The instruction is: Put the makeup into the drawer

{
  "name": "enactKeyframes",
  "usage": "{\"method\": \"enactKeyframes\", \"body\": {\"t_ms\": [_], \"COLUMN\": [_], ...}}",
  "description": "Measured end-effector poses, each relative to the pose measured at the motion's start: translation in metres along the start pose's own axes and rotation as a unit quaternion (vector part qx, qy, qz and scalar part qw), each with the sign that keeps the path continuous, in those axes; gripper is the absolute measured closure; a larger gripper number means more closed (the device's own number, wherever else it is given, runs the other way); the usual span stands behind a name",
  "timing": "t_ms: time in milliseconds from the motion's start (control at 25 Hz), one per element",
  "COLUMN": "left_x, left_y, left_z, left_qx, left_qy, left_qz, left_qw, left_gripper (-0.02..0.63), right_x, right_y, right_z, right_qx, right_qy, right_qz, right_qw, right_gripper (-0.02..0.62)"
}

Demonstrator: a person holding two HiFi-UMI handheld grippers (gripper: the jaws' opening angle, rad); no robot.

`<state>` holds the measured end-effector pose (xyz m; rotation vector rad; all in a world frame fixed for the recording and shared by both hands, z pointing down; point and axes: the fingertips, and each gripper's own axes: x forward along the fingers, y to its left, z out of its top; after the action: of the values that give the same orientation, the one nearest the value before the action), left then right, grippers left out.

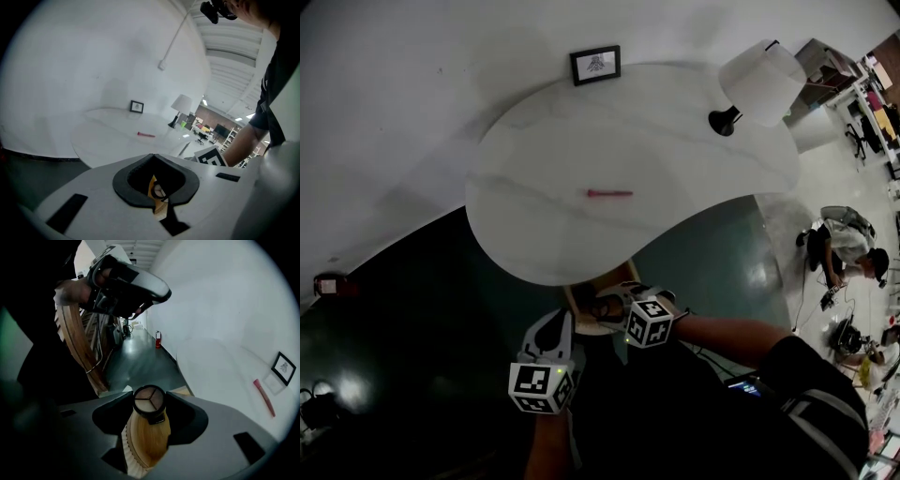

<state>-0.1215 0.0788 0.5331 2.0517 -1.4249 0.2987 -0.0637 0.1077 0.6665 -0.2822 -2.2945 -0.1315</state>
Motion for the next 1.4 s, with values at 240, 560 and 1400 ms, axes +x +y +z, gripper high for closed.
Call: {"method": "enactKeyframes", "body": {"t_ms": [240, 560, 1400], "left_x": [0.007, 0.020, 0.010], "left_y": [0.010, 0.027, 0.043], "left_z": [-0.012, -0.036, -0.061], "left_qx": [-0.008, -0.019, -0.042], "left_qy": [0.006, 0.021, 0.046], "left_qz": [0.000, 0.003, 0.008], "left_qw": [0.9999, 0.9996, 0.9980], "left_gripper": [0.595, 0.595, 0.595], "right_x": [0.030, 0.074, 0.137], "right_y": [-0.003, -0.006, -0.030], "right_z": [-0.027, -0.056, -0.126], "right_qx": [-0.006, -0.008, 0.009], "right_qy": [0.023, 0.051, 0.175], "right_qz": [0.008, 0.025, 0.050], "right_qw": [1.000, 0.998, 0.983], "right_gripper": [0.374, 0.374, 0.374]}}
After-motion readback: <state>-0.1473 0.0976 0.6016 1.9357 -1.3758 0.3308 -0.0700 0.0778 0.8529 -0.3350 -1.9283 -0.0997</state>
